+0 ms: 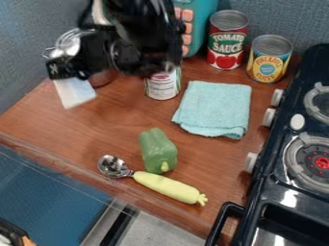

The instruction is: Change the position of the white container to stand upright

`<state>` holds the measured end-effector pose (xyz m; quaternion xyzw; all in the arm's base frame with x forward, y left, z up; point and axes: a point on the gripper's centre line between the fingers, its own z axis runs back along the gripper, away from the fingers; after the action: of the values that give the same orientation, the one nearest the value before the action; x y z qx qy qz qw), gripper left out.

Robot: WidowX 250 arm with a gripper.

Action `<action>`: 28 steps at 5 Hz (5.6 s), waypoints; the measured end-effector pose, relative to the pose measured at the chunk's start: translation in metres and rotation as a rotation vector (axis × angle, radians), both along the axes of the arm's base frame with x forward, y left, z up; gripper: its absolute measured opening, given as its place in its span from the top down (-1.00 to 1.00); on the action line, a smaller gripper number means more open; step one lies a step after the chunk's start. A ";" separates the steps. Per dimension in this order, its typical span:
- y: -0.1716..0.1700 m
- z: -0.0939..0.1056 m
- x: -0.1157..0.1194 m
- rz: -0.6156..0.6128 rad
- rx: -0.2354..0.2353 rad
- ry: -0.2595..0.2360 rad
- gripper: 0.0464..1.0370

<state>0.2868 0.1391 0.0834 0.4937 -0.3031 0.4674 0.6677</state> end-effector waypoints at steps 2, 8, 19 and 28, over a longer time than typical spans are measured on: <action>-0.018 -0.014 0.011 -0.050 0.100 -0.015 -0.16; -0.033 -0.038 0.012 -0.062 0.224 -0.107 -0.16; -0.055 -0.019 0.003 0.045 0.171 -0.369 -0.16; -0.047 -0.040 0.004 0.073 0.178 -0.319 -0.93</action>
<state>0.2906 0.0920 0.0430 0.4813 -0.4272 0.5351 0.5473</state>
